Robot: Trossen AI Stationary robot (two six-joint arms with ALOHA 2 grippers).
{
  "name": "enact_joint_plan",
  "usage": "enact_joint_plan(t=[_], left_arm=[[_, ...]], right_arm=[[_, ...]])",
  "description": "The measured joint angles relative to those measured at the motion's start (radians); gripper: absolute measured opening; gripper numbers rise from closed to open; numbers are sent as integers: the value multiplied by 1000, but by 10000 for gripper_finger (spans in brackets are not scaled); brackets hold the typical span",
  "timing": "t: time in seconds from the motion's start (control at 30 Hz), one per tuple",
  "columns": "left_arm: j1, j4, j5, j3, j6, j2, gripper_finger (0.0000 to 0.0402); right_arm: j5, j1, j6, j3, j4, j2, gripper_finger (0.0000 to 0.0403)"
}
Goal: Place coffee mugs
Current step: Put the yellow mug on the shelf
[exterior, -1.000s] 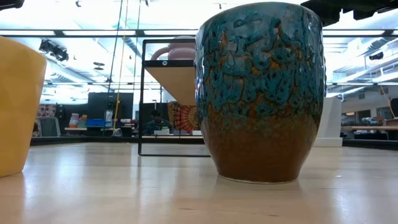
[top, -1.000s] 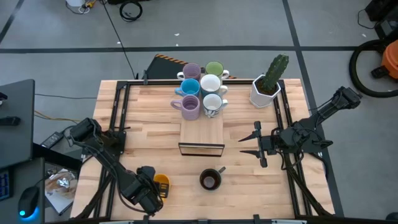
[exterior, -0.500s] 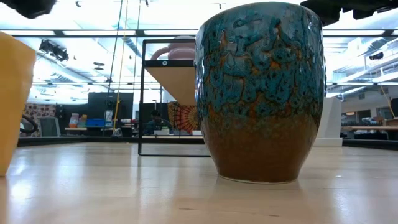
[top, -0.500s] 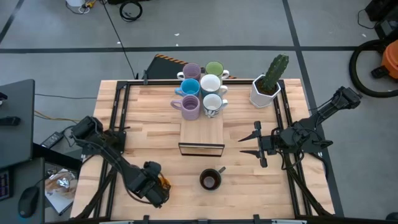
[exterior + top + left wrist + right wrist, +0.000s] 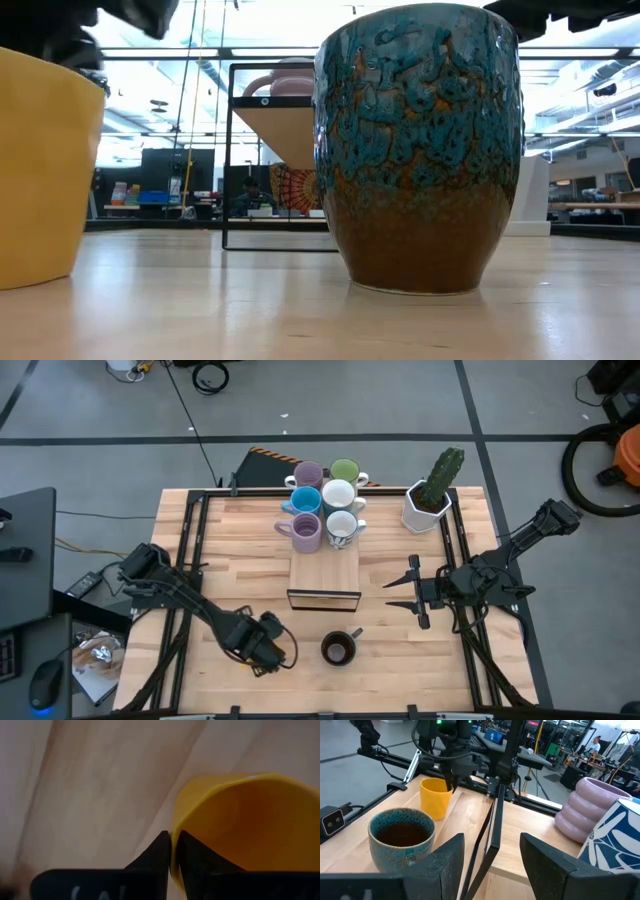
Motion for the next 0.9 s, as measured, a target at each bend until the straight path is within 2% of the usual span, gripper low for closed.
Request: enact_joint_plan(t=[0.17, 0.4, 0.7, 0.9], left_arm=[[7, 70, -25, -1, 253, 1, 38], [6, 146, -34, -1, 455, 3, 39], [-1, 148, -35, -1, 461, 3, 42], [-9, 152, -56, -1, 435, 3, 89]], right_arm=[[0, 0, 0, 0, -2, 0, 198], [0, 0, 0, 0, -8, 0, 198], [0, 0, 0, 0, -8, 0, 198], [0, 0, 0, 0, -8, 0, 198]])
